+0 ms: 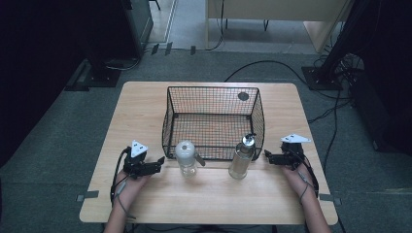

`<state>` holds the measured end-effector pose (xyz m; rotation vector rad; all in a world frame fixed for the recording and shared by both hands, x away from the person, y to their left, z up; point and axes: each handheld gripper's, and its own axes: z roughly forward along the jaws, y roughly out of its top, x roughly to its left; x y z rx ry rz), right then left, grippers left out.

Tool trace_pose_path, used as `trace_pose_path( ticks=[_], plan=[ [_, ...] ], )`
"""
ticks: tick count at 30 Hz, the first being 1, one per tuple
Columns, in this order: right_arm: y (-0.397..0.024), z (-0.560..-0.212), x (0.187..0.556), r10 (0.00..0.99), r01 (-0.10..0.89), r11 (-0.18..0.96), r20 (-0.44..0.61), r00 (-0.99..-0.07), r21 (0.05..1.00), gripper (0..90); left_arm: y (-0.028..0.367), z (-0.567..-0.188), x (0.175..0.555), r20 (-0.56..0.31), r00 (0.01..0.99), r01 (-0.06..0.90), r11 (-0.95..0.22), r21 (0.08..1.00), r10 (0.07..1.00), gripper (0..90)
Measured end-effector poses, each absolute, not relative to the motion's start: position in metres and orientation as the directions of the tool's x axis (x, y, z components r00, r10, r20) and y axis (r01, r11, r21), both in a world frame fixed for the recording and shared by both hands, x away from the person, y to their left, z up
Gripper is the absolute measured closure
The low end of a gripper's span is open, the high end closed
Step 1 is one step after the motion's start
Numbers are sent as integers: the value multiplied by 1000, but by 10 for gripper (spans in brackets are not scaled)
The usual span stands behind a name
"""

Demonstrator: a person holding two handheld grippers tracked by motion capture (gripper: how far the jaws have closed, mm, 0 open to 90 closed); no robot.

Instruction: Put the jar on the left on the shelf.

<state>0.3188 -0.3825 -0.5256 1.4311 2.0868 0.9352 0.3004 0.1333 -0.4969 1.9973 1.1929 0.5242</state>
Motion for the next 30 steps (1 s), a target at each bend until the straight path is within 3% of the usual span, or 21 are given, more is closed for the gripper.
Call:
trace_pose_path(
  ticks=[22,30],
  plan=[
    [-383,-525,319,932,635,232,19,-362,737,115,114,-476,274,4,555,456,-308,835,832,199],
    [-383,-526,319,932,634,231,19,-362,738,115,108,-465,266,-2,574,455,-317,832,819,199]
  ],
)
